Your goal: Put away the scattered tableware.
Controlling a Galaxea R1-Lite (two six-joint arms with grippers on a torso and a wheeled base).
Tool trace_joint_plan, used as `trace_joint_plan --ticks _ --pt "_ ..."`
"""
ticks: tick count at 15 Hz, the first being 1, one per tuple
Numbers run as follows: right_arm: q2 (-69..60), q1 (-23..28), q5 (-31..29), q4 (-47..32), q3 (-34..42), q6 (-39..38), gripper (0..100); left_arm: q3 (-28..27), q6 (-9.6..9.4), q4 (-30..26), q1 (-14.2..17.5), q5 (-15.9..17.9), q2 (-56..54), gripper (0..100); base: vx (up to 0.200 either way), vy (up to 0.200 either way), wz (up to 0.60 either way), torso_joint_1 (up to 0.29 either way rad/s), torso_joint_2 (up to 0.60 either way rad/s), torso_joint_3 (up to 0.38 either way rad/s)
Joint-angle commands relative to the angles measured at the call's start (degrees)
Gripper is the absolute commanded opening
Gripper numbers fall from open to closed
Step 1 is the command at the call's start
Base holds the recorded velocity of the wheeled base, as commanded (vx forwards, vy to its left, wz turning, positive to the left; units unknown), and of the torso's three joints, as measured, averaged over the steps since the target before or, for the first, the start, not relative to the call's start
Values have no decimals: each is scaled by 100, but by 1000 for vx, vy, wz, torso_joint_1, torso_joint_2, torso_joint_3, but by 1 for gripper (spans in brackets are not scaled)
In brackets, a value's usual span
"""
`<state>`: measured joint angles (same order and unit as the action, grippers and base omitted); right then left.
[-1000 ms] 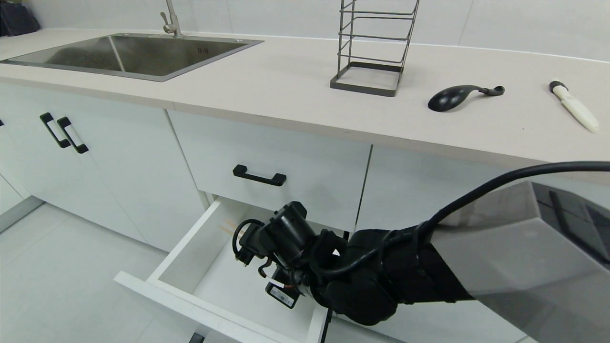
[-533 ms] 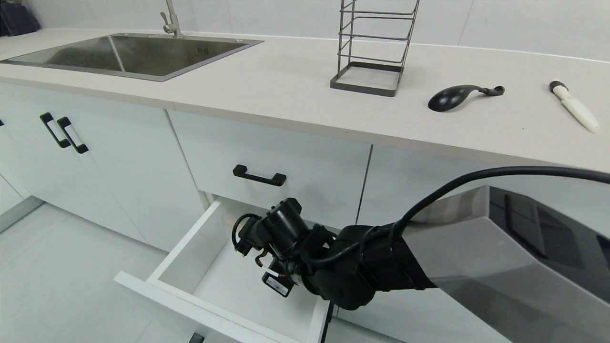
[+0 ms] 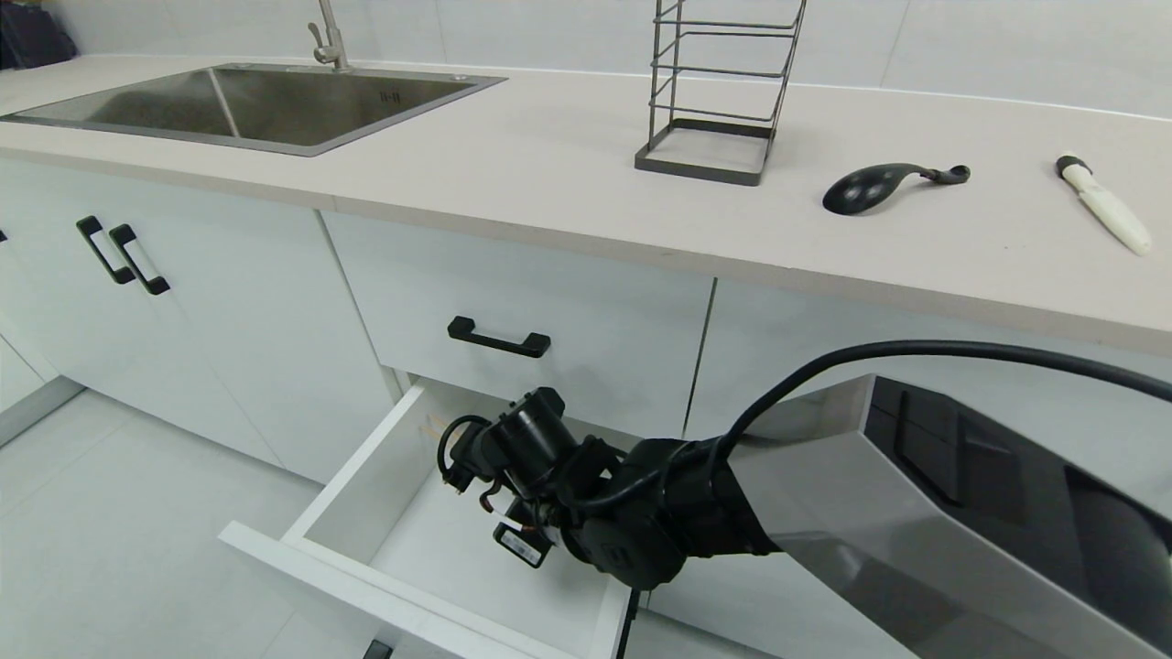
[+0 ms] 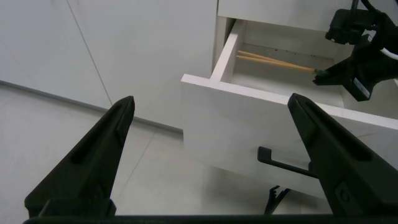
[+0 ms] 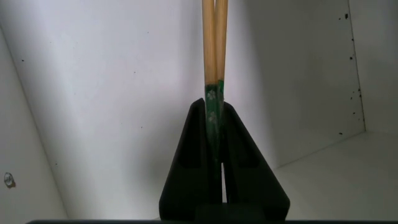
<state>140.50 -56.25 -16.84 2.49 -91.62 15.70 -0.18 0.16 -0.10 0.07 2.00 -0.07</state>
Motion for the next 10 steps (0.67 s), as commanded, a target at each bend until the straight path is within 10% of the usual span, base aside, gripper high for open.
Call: trace_joint_plan --ticks 1,10 --pt "101 0 -4 -3 -75 3 0 1 2 1 1 2 7 100 0 0 0 0 0 0" --pt "373 -62 -4 -29 -180 -14 0 1 2 1 1 2 7 100 0 0 0 0 0 0"
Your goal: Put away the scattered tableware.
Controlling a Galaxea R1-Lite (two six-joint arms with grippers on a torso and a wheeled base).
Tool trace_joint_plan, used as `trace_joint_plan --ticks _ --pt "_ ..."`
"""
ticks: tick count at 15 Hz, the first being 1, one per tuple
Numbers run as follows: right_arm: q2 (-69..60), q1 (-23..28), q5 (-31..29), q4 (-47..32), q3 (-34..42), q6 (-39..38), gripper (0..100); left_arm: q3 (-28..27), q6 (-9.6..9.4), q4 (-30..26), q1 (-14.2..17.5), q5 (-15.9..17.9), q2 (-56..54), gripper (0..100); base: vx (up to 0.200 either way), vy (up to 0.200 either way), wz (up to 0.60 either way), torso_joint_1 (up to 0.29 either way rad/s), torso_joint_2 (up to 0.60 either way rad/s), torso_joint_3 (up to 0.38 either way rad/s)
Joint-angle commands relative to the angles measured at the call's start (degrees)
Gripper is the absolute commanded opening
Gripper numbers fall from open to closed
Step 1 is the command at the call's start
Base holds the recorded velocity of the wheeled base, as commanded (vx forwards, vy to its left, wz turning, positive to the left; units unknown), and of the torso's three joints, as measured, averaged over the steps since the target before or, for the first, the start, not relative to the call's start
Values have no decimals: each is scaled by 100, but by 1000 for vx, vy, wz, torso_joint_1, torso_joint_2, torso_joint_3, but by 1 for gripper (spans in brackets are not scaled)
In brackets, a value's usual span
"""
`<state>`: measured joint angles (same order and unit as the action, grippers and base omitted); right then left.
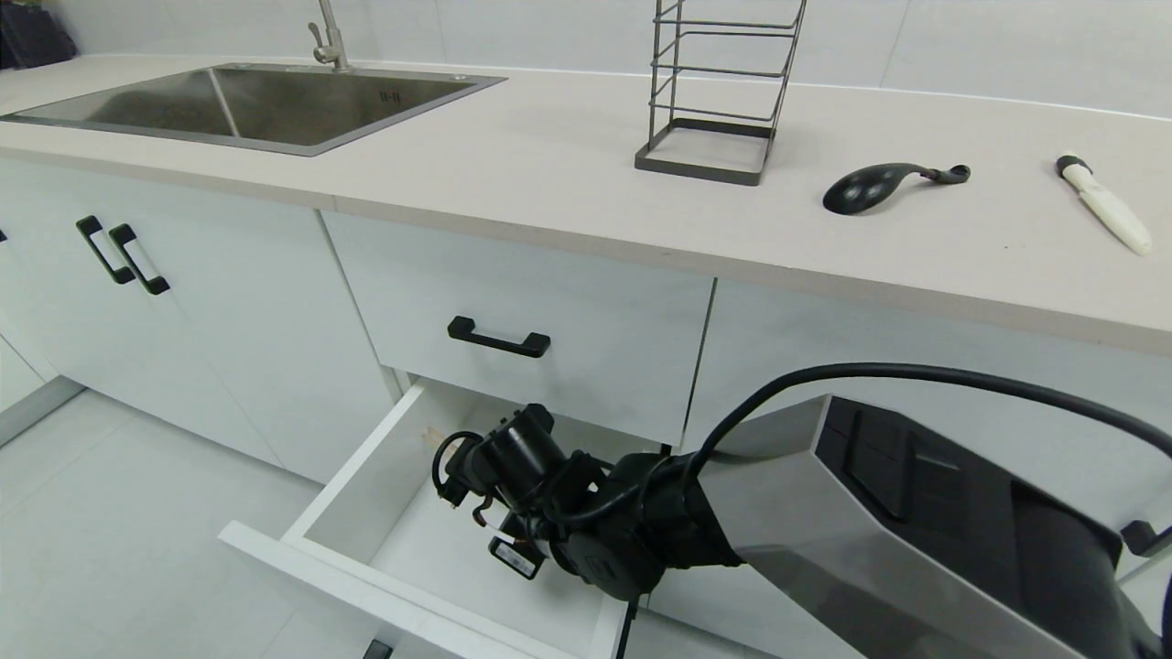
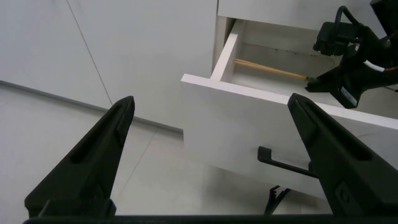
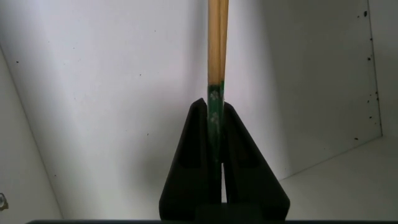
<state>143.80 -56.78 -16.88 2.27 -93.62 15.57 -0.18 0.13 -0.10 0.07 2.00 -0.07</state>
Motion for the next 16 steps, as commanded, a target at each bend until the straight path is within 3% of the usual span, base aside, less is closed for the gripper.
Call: trace_joint_plan --ticks 1,10,11,16 --pt "60 -8 1 -33 28 25 0 1 4 1 1 -7 7 100 0 0 0 0 0 0" --pt "183 -43 10 11 46 43 0 1 4 1 1 -7 7 100 0 0 0 0 0 0" --pt "201 -61 10 19 46 43 100 1 4 1 1 2 7 100 0 0 0 0 0 0" --pt "78 -158 150 -33 -68 25 100 1 4 1 1 2 7 100 0 0 0 0 0 0"
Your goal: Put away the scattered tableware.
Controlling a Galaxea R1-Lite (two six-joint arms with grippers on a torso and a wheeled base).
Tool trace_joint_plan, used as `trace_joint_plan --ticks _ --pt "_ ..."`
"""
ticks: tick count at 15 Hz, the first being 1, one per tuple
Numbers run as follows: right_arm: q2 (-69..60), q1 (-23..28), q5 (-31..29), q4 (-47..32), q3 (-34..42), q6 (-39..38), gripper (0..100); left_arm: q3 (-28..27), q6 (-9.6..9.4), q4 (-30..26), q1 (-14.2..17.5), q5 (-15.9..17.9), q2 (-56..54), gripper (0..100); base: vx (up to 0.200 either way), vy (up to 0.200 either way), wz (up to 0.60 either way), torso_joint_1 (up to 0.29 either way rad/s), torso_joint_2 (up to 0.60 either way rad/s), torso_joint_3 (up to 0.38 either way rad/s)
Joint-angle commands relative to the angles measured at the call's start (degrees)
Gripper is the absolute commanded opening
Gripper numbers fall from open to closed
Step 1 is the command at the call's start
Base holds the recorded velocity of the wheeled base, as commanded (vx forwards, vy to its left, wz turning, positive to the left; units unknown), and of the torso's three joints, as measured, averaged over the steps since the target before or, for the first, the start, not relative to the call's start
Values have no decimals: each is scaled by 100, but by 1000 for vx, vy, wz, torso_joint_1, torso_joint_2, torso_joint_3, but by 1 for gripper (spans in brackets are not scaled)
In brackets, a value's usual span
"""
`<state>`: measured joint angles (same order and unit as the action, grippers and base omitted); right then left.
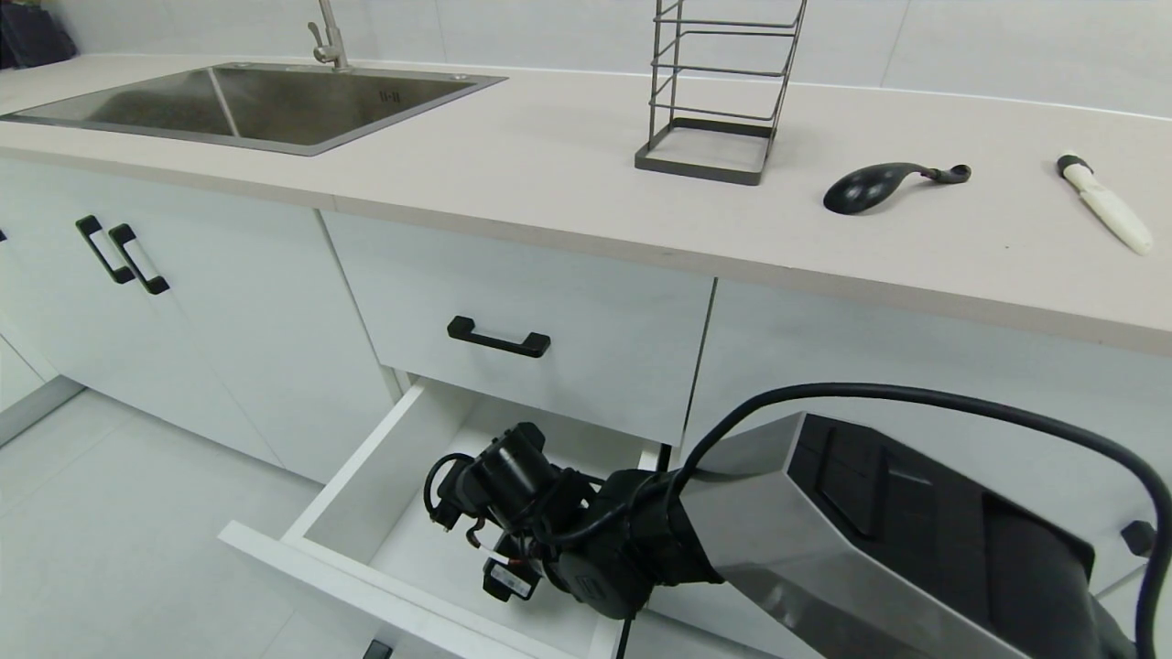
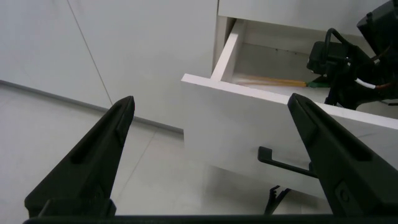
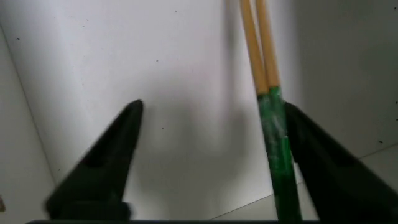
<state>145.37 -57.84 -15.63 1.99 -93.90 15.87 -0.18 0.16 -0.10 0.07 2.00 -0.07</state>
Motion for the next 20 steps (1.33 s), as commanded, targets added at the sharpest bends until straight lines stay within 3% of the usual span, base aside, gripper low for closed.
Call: trace_joint_plan --ticks 1,9,14,16,20 --pt "-141 -60 34 -5 -40 -5 100 1 2 1 1 2 7 100 0 0 0 0 0 0" --pt "-1134 -429 34 -5 -5 -58 100 1 2 1 1 2 7 100 0 0 0 0 0 0" --pt "-2066 -509 368 241 540 -93 100 1 2 1 1 2 7 100 0 0 0 0 0 0" --pt "-2347 -421 877 961 997 -269 100 1 2 1 1 2 7 100 0 0 0 0 0 0" --pt "-2663 -403 1624 3563 2605 -1095 100 1 2 1 1 2 7 100 0 0 0 0 0 0"
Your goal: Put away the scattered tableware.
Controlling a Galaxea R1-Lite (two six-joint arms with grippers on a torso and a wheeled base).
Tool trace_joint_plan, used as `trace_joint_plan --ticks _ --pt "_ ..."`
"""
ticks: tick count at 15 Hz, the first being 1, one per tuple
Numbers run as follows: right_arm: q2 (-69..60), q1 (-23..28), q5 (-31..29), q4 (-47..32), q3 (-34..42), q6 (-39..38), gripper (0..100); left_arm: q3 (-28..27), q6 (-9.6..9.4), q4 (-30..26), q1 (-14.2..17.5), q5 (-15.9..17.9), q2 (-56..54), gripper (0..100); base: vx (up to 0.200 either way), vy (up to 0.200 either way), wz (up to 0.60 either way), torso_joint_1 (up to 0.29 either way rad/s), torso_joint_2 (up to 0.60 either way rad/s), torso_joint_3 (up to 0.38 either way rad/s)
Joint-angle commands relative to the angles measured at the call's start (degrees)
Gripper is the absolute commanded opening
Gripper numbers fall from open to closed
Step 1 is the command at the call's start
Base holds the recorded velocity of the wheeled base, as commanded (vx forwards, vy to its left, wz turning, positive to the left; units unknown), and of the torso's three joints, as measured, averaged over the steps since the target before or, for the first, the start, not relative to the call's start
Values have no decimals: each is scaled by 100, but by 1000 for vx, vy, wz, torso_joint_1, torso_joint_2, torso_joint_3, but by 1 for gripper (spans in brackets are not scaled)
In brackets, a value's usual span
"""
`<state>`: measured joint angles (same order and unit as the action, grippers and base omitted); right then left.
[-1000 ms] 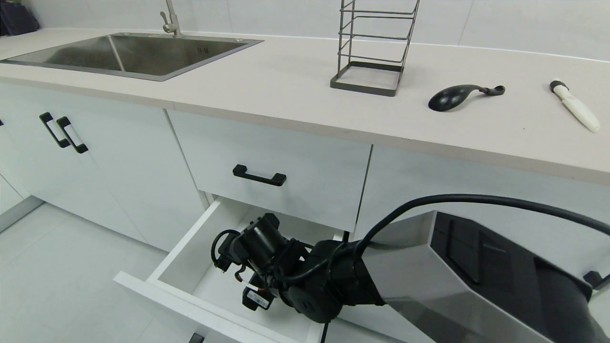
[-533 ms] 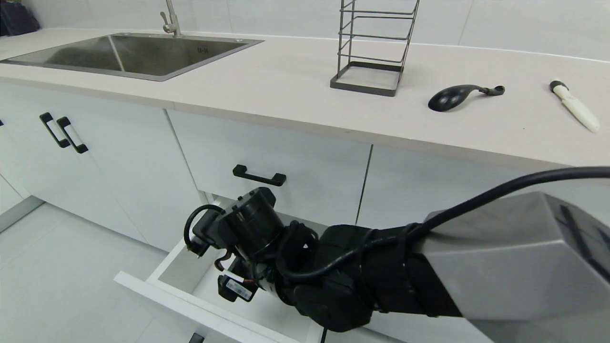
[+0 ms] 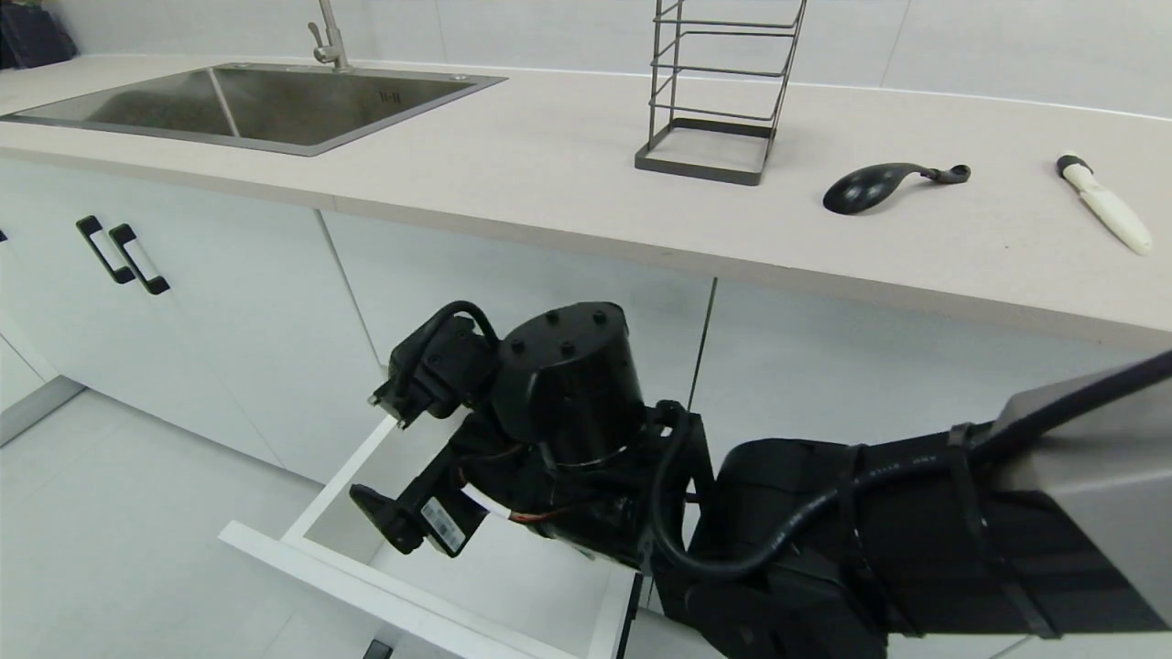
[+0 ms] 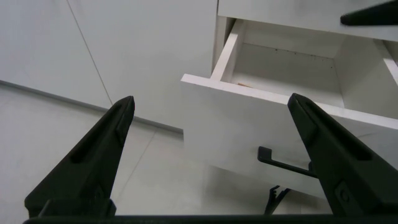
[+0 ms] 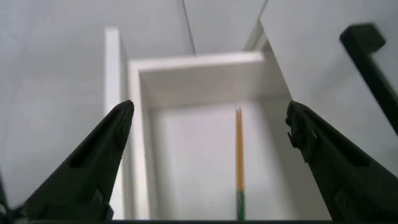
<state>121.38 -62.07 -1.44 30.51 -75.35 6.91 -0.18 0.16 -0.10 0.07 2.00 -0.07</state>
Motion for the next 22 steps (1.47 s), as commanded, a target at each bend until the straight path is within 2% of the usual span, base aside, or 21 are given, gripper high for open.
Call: trace_joint_plan --ticks 1,2,6,8,16,22 --pt "-264 20 205 710 750 -199 100 1 2 1 1 2 7 100 0 0 0 0 0 0" --pt "-334 90 214 1660 1488 -146 100 9 2 1 1 2 7 100 0 0 0 0 0 0" --pt "-712 64 -287 1958 2288 -120 100 1 2 1 1 2 7 100 0 0 0 0 0 0" --pt "-721 55 -357 2161 2508 -129 100 1 2 1 1 2 7 100 0 0 0 0 0 0" --pt "-581 38 -348 2152 2279 -146 100 1 2 1 1 2 7 100 0 0 0 0 0 0" --pt "-501 -103 -340 2143 2165 -155 100 1 2 1 1 2 7 100 0 0 0 214 -138 -110"
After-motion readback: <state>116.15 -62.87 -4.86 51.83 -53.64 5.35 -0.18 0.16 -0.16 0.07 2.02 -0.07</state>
